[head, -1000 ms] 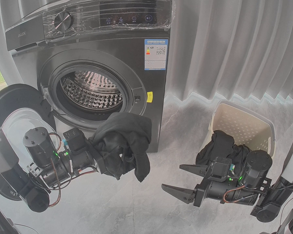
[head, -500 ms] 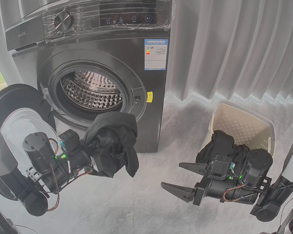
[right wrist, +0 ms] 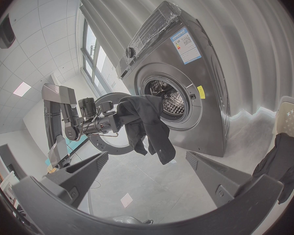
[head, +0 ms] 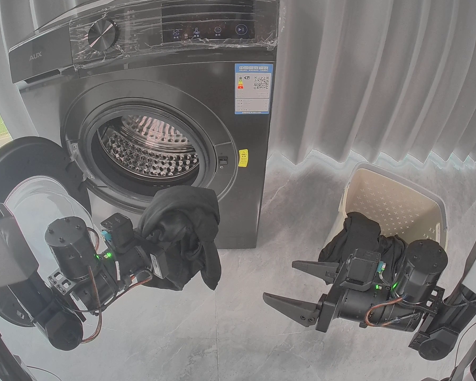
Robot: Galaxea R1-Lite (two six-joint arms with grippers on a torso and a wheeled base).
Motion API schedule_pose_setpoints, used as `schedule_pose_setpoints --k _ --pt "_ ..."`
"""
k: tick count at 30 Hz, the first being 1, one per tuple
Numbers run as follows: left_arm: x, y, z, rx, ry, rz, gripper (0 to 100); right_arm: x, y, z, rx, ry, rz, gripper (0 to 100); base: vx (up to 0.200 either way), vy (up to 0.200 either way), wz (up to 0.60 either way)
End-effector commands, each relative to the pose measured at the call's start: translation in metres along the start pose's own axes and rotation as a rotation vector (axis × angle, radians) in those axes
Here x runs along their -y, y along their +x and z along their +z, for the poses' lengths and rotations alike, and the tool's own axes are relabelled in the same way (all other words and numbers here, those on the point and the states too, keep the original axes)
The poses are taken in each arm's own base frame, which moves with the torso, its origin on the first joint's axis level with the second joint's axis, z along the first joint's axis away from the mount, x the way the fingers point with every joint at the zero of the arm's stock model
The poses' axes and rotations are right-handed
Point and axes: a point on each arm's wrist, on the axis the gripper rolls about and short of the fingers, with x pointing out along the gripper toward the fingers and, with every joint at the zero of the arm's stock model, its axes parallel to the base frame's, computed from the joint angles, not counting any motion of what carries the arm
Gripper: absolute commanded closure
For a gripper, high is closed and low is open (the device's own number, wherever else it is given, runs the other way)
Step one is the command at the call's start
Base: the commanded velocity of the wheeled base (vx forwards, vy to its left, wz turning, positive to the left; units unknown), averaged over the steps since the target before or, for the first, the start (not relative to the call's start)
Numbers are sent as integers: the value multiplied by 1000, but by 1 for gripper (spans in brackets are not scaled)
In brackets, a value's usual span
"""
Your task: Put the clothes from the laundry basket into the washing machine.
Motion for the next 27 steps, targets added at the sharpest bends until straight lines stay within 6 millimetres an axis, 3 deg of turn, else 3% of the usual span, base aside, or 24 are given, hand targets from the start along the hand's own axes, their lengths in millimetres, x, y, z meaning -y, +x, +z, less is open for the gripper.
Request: schedule_pose_setpoints --k 1,11,20,27 --pt "0 2 -3 -10 2 -1 100 -1 0 2 8 -2 3 0 200 0 0" --pt "0 6 -7 -21 5 3 100 -1 -1 3 12 -4 4 0 200 0 0" --pt "2 6 -10 -33 6 0 100 -1 -1 2 9 -3 4 0 0 0 0" --pt "2 6 -11 -38 4 -1 100 -1 -1 2 9 -3 3 0 0 200 0"
